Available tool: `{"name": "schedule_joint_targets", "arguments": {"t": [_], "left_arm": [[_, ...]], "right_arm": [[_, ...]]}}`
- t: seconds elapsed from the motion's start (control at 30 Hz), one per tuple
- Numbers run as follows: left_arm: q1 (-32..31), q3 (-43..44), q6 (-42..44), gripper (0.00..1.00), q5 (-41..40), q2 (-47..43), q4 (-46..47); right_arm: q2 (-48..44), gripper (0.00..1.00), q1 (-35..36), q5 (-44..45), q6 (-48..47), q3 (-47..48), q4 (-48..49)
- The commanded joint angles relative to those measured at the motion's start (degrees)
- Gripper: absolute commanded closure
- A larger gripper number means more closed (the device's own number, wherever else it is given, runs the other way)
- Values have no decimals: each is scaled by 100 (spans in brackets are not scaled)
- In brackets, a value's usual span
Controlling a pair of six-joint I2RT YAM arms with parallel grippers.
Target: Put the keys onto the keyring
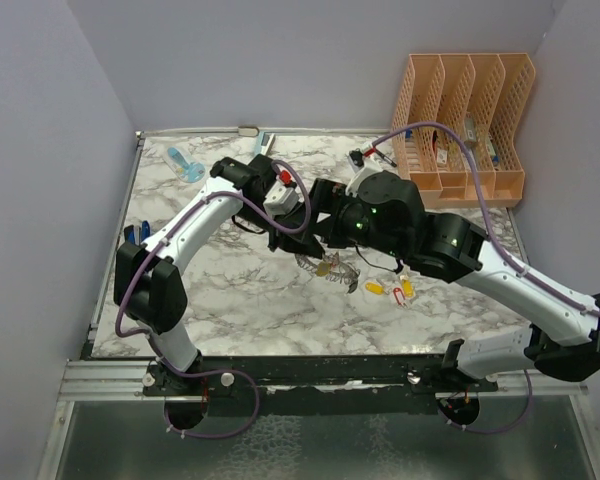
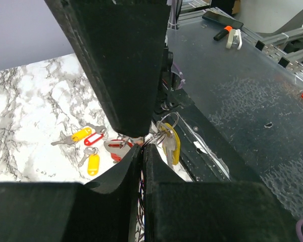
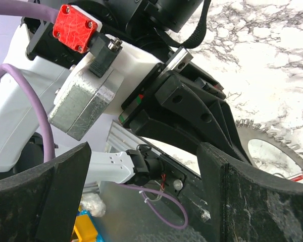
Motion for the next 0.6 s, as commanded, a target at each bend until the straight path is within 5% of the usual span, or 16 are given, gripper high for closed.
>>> {"name": "schedule_joint_targets", "arguments": {"t": [0.0, 0.17, 0.33, 0.57], "left_arm": [[-37, 48, -42, 100, 751, -134, 53], [-43, 65, -69, 100, 754, -119, 63], [-43, 149, -225, 100, 760, -71, 87], [114, 428, -303, 100, 760, 216, 62]], "right_arm": [[-60, 15, 42, 432, -271, 313, -98], [-815, 31, 43, 1163, -884, -258, -487], [-1556, 72, 36, 1356, -1038, -872, -1326], [-1690, 72, 39, 613, -708, -1769, -1509]]}}
